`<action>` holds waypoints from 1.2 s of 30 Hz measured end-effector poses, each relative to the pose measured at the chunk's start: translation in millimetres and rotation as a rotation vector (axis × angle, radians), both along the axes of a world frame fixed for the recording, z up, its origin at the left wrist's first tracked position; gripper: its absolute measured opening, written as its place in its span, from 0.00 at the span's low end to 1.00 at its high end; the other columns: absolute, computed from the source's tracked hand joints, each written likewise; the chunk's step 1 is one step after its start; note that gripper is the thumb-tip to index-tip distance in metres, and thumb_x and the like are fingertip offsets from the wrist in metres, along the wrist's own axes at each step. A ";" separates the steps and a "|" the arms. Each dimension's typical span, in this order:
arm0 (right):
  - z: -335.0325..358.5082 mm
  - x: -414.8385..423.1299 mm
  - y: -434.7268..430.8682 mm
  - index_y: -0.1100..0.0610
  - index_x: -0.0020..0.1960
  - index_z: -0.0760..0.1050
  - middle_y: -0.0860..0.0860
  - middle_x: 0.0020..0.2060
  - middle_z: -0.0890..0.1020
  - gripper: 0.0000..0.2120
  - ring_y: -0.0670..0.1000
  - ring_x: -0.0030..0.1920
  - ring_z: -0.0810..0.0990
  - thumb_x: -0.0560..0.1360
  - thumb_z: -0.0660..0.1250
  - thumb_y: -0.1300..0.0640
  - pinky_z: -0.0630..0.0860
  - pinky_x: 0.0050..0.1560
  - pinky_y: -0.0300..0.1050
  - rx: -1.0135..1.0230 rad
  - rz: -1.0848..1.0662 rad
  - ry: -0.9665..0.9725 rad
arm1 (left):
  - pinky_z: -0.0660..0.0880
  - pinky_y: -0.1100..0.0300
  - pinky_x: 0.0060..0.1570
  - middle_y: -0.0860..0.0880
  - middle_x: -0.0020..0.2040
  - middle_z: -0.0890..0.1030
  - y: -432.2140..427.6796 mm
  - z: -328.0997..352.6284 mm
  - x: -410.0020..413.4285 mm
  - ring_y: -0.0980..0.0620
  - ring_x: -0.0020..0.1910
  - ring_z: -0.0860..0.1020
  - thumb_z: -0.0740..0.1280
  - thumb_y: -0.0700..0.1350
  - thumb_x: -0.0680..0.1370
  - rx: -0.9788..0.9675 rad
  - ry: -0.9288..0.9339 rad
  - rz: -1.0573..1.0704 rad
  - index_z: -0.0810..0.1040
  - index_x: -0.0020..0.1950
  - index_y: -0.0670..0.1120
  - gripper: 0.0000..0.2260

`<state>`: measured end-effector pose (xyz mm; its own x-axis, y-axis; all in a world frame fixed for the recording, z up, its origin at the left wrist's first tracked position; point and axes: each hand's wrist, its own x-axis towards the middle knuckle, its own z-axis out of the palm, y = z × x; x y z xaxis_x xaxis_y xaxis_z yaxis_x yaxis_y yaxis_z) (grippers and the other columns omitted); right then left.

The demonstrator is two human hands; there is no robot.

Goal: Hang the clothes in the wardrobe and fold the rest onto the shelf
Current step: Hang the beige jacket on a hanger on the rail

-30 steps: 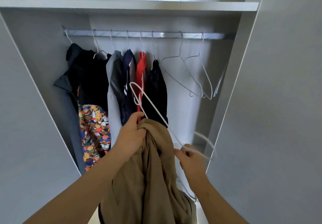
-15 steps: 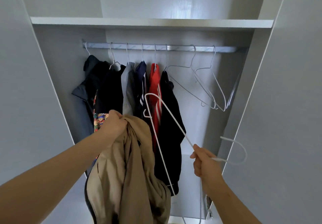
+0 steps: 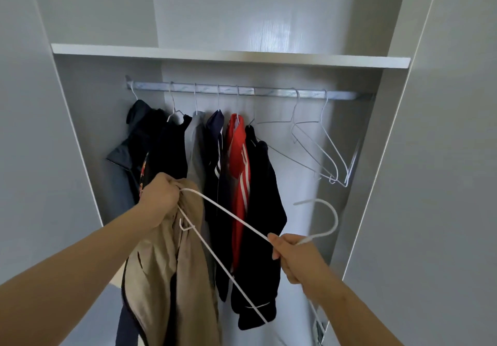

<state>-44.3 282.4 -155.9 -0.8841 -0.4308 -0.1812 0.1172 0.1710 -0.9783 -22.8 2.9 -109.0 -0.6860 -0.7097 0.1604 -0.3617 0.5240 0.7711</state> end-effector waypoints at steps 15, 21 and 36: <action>18.6 2.8 -17.8 0.56 0.26 0.69 0.46 0.15 0.62 0.22 0.44 0.16 0.57 0.78 0.63 0.51 0.54 0.19 0.34 0.190 0.165 0.085 | 0.67 0.59 0.35 0.50 0.39 0.77 23.6 -9.2 27.2 0.52 0.37 0.73 0.61 0.36 0.74 -0.492 0.015 -0.400 0.72 0.53 0.48 0.10; -0.6 6.7 -36.5 0.59 0.30 0.69 0.43 0.14 0.66 0.17 0.41 0.15 0.62 0.77 0.61 0.60 0.59 0.18 0.32 0.163 0.016 0.061 | 0.66 0.66 0.29 0.53 0.31 0.72 80.6 -21.7 27.7 0.59 0.28 0.70 0.61 0.34 0.75 -0.315 0.185 -0.510 0.67 0.48 0.50 0.10; -7.0 -0.1 -42.4 0.53 0.25 0.74 0.50 0.23 0.75 0.21 0.53 0.31 0.73 0.77 0.61 0.59 0.71 0.38 0.48 -0.116 -0.310 0.086 | 0.72 0.64 0.38 0.52 0.42 0.74 93.5 -30.3 38.1 0.60 0.36 0.73 0.66 0.42 0.76 0.076 0.020 -0.889 0.64 0.52 0.58 0.15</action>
<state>-44.4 239.9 -162.8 -0.9862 -0.1523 -0.0655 0.0620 0.0273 -0.9977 15.3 96.4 -139.2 -0.9856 0.0740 0.1521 0.1675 0.5515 0.8172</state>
